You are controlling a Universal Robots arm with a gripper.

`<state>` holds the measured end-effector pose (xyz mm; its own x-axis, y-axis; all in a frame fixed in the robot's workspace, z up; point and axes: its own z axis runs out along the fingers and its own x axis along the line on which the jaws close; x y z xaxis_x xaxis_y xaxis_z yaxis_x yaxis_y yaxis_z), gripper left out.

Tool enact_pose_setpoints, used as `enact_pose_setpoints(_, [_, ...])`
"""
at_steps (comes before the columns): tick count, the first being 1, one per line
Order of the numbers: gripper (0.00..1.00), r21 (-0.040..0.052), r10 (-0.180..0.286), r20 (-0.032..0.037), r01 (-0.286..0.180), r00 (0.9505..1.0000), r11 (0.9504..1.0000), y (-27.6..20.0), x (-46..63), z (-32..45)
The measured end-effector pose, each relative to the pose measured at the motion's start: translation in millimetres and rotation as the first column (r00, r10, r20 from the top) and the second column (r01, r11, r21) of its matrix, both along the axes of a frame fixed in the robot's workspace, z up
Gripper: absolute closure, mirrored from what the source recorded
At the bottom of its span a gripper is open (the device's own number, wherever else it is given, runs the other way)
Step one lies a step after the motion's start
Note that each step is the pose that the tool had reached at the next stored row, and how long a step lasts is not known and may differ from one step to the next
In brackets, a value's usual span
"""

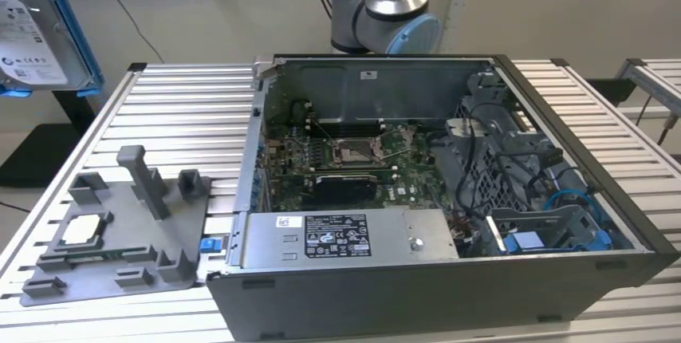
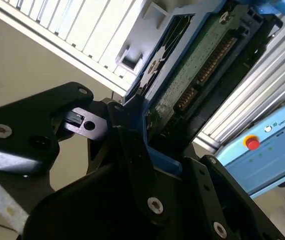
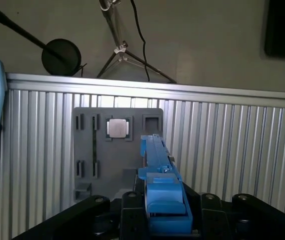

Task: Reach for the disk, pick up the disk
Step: 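Pick up the disk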

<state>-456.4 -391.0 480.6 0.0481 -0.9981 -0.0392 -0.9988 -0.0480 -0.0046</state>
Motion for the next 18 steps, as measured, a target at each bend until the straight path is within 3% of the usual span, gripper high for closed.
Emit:
enact_pose_setpoints(12, [1.00,0.0000,0.000,0.0000,0.000,1.0000,1.0000,0.1,21.6,0.0])
enact_pose_setpoints(14, [1.00,0.0000,0.000,0.0000,0.000,1.0000,1.0000,0.1,28.0,0.0])
enact_pose_setpoints(15, [1.00,0.0000,0.000,0.0000,0.000,1.0000,1.0000,0.1,36.3,0.0])
enact_pose_setpoints(18, [1.00,0.0000,0.000,0.0001,0.000,1.0000,1.0000,0.1,44.0,0.0])
